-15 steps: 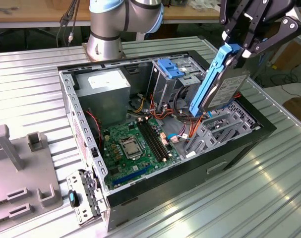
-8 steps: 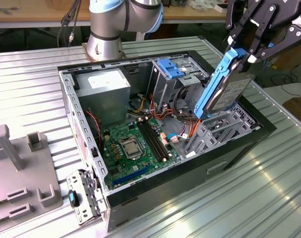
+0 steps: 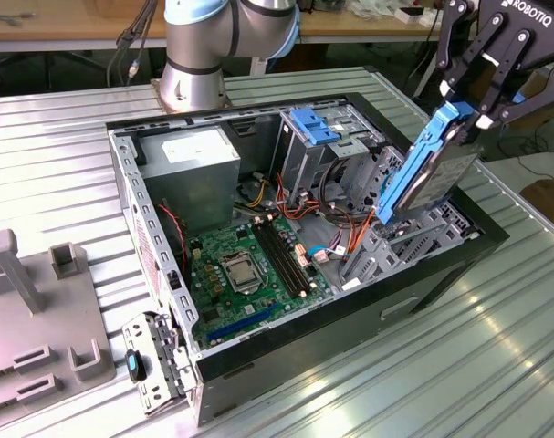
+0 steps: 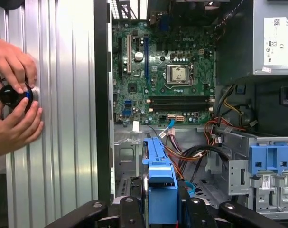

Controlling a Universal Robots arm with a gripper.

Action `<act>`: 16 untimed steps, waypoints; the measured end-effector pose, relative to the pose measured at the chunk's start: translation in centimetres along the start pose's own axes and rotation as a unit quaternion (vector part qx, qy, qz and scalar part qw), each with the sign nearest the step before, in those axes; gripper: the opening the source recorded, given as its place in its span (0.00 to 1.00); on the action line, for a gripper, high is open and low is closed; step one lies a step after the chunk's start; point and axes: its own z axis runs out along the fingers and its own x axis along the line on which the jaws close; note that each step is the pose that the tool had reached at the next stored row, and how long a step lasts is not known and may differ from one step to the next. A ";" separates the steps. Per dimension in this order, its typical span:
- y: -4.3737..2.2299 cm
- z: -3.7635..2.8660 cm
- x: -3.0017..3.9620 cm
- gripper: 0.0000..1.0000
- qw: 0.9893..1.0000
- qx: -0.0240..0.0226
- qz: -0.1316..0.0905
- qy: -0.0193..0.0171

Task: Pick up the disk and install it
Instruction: 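Insert the disk into the insertion slot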

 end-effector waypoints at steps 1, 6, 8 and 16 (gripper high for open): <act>-0.12 0.17 0.02 0.37 1.000 0.000 0.000 0.000; -0.11 0.39 0.41 0.37 1.000 0.000 0.000 0.000; -0.37 0.64 0.42 0.37 1.000 0.000 0.000 0.000; -1.17 1.61 0.43 0.37 1.000 0.000 0.016 0.001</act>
